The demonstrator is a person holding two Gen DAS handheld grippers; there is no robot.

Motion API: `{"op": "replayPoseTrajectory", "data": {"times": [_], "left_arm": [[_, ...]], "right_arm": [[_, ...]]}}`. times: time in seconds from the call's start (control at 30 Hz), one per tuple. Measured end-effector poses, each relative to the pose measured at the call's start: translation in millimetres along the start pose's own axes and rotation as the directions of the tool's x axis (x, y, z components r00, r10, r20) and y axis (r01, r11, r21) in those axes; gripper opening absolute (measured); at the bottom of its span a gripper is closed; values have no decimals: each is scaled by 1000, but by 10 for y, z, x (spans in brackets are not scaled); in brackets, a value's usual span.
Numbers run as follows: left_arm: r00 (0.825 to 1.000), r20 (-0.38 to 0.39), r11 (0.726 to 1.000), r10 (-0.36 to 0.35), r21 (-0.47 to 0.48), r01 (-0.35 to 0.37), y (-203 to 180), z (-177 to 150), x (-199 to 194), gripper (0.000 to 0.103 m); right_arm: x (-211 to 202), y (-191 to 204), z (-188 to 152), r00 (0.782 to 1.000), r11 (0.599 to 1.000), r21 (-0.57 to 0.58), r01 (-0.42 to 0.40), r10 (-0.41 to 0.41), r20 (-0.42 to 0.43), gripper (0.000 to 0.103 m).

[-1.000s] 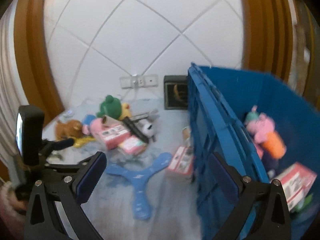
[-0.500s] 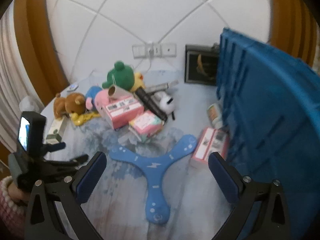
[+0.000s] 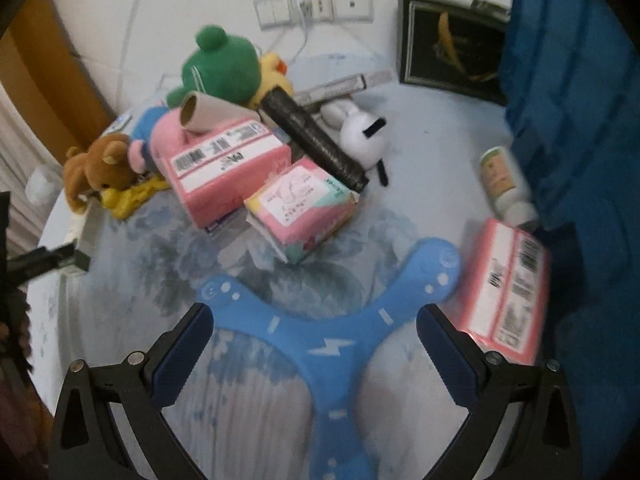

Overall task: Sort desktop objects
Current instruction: 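Grasp the white-green sweat patch box with left gripper while right grasps pink Kotex pack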

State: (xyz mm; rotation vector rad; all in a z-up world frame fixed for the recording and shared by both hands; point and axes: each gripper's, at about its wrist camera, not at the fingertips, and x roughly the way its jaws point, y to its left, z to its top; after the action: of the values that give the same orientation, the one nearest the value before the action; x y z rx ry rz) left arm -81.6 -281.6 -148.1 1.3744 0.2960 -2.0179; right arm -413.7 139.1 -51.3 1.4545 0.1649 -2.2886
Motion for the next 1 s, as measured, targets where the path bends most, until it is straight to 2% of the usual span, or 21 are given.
{"op": "replayPoseTrajectory", "data": {"times": [0.07, 0.2, 0.27, 0.33, 0.37, 0.47, 0.67, 0.73, 0.83, 1.0], "left_arm": [[999, -25, 1000, 29, -5, -29, 119, 110, 184, 83], [995, -101, 999, 22, -28, -25, 248, 232, 530, 83], [989, -149, 999, -10, -54, 2, 286, 252, 712, 83], [983, -182, 998, -19, -66, 7, 288, 250, 846, 84], [985, -172, 997, -17, -73, 5, 294, 250, 862, 85], [988, -151, 996, -43, -82, 31, 270, 230, 773, 77], [982, -126, 990, -142, -26, 139, -165, -133, 284, 76], [984, -121, 991, -133, 2, 135, -326, -267, 159, 76], [983, -118, 989, -142, 20, 145, -487, -427, 36, 76], [978, -119, 984, -173, 30, 177, -567, -621, -170, 76]], "right_arm": [[151, 7, 88, 1000, 1000, 9, 1, -1, -22, 103], [481, 5, 346, 998, 999, 52, -12, 15, -59, 103], [622, 11, 444, 997, 998, 66, -19, 24, -73, 103], [791, 30, 527, 994, 996, 82, -29, 38, -103, 103], [864, 36, 558, 993, 995, 89, -35, 45, -111, 103], [1074, 61, 636, 990, 994, 104, -39, 53, -133, 103], [1402, 102, 703, 986, 997, 76, -10, 22, -164, 103], [1425, 114, 689, 987, 998, 57, -4, 13, -158, 103], [1395, 148, 656, 991, 1000, 25, 6, -3, -135, 92], [1289, 183, 560, 990, 999, -16, 28, -30, -135, 87]]}}
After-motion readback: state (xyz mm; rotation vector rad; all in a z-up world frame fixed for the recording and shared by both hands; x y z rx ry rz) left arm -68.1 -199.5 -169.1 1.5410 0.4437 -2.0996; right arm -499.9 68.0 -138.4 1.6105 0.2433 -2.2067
